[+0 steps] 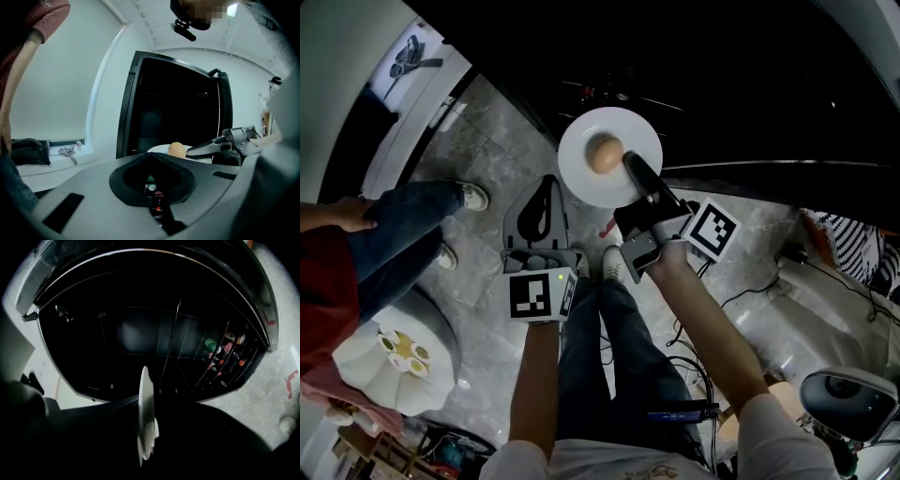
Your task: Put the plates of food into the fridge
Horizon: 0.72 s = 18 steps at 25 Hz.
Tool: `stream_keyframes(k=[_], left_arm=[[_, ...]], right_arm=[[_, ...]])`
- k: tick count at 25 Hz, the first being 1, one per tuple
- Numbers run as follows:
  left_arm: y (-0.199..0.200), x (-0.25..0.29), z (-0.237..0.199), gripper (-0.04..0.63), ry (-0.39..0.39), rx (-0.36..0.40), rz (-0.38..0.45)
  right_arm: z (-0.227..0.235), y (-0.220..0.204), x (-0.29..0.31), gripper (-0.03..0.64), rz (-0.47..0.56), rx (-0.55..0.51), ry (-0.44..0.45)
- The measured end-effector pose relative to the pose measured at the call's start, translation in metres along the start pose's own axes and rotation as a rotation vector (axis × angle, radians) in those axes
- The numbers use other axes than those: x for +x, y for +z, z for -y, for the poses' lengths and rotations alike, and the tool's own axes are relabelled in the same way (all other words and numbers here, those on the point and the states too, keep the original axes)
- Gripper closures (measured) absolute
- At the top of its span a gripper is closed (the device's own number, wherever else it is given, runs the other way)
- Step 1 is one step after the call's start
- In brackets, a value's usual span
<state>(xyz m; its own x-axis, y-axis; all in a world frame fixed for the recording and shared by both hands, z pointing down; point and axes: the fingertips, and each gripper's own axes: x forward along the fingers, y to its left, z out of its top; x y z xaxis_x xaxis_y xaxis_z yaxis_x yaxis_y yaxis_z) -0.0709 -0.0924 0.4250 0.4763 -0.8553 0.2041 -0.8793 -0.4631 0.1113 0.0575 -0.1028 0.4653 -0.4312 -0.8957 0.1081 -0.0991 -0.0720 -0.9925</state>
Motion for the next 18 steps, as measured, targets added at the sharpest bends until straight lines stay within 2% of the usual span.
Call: stream_keyframes(k=[6, 18], left_arm=[[-0.006, -0.005, 0.007, 0.588, -0.01, 0.007, -0.003], [-0.015, 0.024, -0.006, 0.588, -0.015, 0.0, -0.025]], right_arm=[[0.002, 0.003, -0.002, 0.598, 0.017, 0.001, 0.001], [0.015, 0.019, 0.037, 0.598, 0.039, 0.024, -0.024]])
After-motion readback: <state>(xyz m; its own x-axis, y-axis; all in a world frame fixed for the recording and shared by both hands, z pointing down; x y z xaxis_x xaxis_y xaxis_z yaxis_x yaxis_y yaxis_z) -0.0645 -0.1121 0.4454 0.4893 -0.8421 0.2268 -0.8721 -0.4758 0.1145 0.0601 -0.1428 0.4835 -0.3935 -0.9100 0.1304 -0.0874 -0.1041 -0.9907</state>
